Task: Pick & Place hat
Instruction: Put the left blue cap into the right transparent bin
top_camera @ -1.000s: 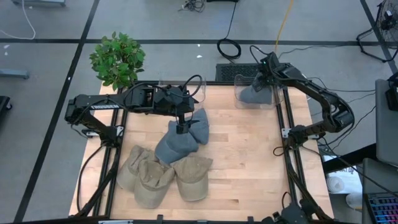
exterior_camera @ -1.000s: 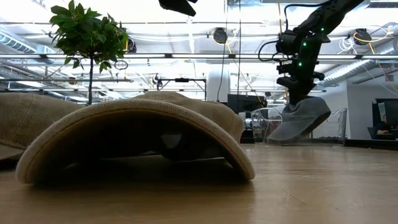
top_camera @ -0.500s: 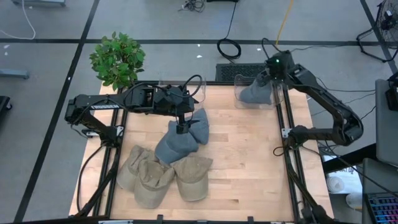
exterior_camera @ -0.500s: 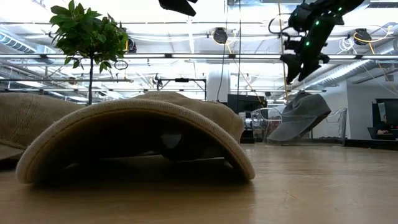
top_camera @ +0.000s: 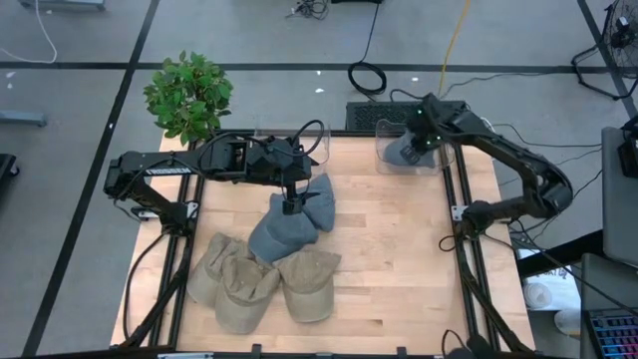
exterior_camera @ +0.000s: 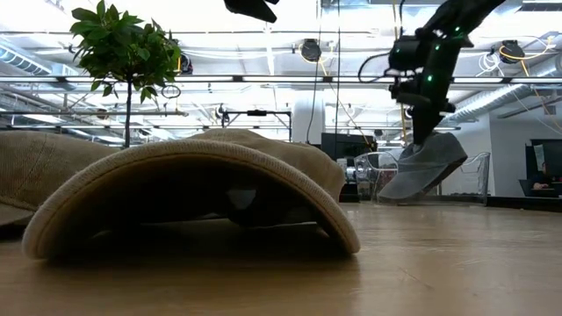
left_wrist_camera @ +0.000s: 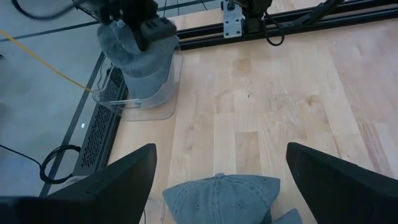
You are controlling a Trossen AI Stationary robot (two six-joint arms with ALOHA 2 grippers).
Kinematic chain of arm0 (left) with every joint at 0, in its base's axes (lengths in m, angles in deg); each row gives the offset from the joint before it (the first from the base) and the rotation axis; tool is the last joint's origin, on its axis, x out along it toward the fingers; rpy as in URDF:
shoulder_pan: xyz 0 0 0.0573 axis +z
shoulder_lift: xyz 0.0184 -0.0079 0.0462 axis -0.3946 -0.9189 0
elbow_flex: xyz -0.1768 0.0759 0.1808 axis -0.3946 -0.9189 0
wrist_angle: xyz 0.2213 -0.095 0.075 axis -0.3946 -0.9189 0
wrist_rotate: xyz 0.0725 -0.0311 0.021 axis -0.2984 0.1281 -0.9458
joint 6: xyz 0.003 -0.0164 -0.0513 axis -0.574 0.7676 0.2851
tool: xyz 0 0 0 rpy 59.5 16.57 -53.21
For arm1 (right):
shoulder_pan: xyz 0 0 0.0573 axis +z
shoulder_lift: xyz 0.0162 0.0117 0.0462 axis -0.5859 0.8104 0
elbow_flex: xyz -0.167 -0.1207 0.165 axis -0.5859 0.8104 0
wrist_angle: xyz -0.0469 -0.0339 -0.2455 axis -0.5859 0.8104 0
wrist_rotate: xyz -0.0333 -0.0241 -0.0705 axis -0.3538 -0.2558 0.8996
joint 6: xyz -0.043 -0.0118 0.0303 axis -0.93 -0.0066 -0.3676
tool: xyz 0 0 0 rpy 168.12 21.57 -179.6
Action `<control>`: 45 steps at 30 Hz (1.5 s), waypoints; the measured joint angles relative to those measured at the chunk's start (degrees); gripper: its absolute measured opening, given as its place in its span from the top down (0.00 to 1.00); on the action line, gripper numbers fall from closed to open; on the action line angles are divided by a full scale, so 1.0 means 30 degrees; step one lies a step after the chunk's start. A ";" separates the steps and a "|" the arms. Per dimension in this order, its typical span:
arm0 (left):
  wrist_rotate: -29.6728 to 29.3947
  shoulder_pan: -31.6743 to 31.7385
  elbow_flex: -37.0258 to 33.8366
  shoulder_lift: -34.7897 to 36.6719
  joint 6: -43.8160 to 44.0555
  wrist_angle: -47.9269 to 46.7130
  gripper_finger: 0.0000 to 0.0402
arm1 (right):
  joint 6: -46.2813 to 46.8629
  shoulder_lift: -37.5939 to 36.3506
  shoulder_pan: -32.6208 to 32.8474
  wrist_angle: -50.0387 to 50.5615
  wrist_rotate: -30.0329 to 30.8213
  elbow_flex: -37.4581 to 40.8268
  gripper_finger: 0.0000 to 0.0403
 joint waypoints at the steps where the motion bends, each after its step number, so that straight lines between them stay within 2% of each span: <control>1: 0.0000 0.0000 0.0000 0.0000 -0.0005 0.0000 0.09 | -0.0015 0.0308 -0.0016 0.0010 0.0232 0.0000 0.96; 6: 0.0000 -0.0006 0.0000 0.0000 -0.0015 -0.0001 0.09 | -0.0062 0.1907 -0.0182 0.0003 0.0326 -0.0002 0.99; 11: 0.0000 -0.0003 0.0000 0.0000 -0.0022 -0.0007 0.09 | -0.0029 0.3694 -0.0408 0.0003 0.1674 -0.0015 1.00; 15: 0.0000 0.0000 0.0000 -0.0007 -0.0022 -0.0015 0.09 | -0.0031 0.4772 -0.0619 -0.0317 0.2008 -0.0015 1.00; 20: 0.0000 -0.0007 0.0000 -0.0007 -0.0022 -0.0015 0.09 | -0.0015 0.4325 -0.0443 -0.0590 0.3659 -0.0014 1.00; 23: 0.0000 -0.0007 0.0000 -0.0007 -0.0022 -0.0015 0.09 | -0.0011 0.3051 -0.0377 -0.0677 0.3639 -0.0015 1.00; 26: 0.0000 -0.0005 0.0000 -0.0005 -0.0022 -0.0017 0.09 | 0.0269 0.1652 -0.0019 -0.0738 0.2496 -0.0015 1.00; 31: 0.0000 -0.0007 0.0000 -0.0007 -0.0022 -0.0016 0.09 | 0.0503 0.0538 0.0800 -0.0442 -0.2476 -0.0022 1.00; 34: 0.0000 0.0000 0.0000 -0.0007 -0.0015 -0.0022 0.09 | 0.0449 0.0808 0.1320 -0.0695 -0.2817 0.0323 1.00; 37: 0.0000 -0.0002 0.0000 -0.0007 -0.0012 -0.0022 0.09 | 0.0341 0.1535 0.1432 -0.1470 -0.2189 0.1169 1.00; 41: 0.0005 -0.0003 0.0000 -0.0007 0.0068 -0.0019 0.09 | 0.0362 0.2589 0.1176 -0.2134 0.0857 0.2175 1.00; 45: 0.0007 0.0000 0.0000 -0.0007 0.0073 -0.0015 0.09 | 0.0420 0.3166 0.0867 -0.2421 0.1190 0.2815 1.00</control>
